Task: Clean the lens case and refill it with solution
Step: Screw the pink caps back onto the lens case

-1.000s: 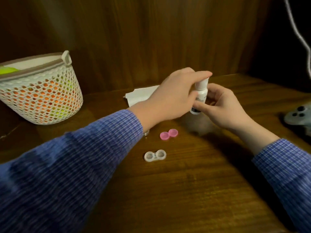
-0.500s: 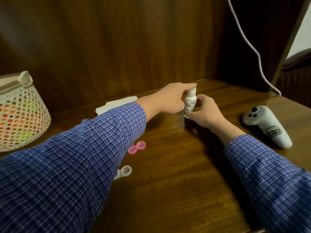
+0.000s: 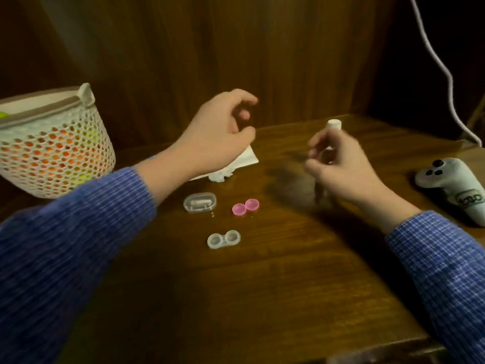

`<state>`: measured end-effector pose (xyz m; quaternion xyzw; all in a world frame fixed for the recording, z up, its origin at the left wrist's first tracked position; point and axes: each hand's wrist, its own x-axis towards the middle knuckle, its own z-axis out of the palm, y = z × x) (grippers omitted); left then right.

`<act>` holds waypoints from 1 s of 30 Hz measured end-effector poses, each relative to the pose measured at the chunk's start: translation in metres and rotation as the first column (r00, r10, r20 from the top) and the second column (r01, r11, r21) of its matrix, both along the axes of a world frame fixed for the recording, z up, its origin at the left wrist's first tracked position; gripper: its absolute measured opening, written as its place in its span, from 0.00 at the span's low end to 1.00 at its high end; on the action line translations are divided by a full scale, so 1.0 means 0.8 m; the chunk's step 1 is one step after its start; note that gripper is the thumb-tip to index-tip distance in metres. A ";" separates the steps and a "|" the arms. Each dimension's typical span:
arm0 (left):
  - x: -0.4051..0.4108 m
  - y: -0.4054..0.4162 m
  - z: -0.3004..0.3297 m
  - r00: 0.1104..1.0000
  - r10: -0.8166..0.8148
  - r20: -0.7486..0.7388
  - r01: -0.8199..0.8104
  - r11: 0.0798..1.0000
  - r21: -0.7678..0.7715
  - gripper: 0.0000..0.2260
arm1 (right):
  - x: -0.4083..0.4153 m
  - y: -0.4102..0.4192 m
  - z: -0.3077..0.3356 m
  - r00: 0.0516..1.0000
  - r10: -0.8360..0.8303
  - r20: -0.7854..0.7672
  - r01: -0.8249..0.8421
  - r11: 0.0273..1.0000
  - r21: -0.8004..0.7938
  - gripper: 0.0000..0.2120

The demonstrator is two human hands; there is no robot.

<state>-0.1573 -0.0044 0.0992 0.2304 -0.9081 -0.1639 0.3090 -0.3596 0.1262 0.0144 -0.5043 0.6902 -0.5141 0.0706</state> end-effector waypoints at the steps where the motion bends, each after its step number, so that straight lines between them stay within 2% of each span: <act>1: 0.030 0.002 -0.009 0.999 0.013 -0.046 -0.011 0.999 0.044 0.19 | 0.018 -0.003 -0.004 0.993 0.121 -0.009 -0.120 0.988 0.099 0.15; 2: 0.059 0.006 -0.021 0.997 0.031 -0.076 -0.024 0.996 0.089 0.18 | 0.033 -0.008 -0.009 0.977 0.209 -0.028 -0.200 0.959 0.202 0.16; 4: 0.111 0.021 -0.051 0.995 0.057 -0.078 -0.044 0.986 0.160 0.17 | 0.054 -0.021 -0.018 0.946 0.305 -0.106 -0.252 0.903 0.347 0.20; 6: 0.145 0.041 -0.080 0.999 0.037 0.011 -0.038 0.992 0.124 0.19 | 0.063 -0.033 -0.022 0.922 0.355 -0.157 -0.263 0.869 0.419 0.23; 8: 0.159 0.054 -0.102 0.993 -0.012 0.120 -0.001 0.994 0.108 0.25 | 0.066 -0.043 -0.021 0.908 0.389 -0.159 -0.280 0.842 0.461 0.26; 11: 0.157 0.056 -0.126 0.983 -0.068 0.169 0.043 0.988 0.147 0.32 | 0.069 -0.054 -0.022 0.893 0.431 -0.128 -0.321 0.810 0.491 0.27; 15: 0.150 0.046 -0.140 0.990 -0.078 0.114 0.051 0.973 0.225 0.32 | 0.067 -0.060 -0.019 0.887 0.442 -0.131 -0.329 0.805 0.493 0.27; 20: 0.147 0.039 -0.146 0.978 -0.092 0.189 0.042 0.967 0.251 0.34 | 0.065 -0.055 -0.014 0.861 0.465 -0.207 -0.302 0.794 0.527 0.26; 24: 0.148 0.040 -0.143 0.977 -0.098 0.191 0.043 0.961 0.274 0.33 | 0.066 -0.046 0.003 0.835 0.461 -0.301 -0.236 0.794 0.561 0.19; 30: 0.144 0.044 -0.141 0.984 -0.086 0.158 0.038 0.957 0.287 0.31 | 0.072 -0.032 0.015 0.811 0.507 -0.293 -0.278 0.773 0.570 0.10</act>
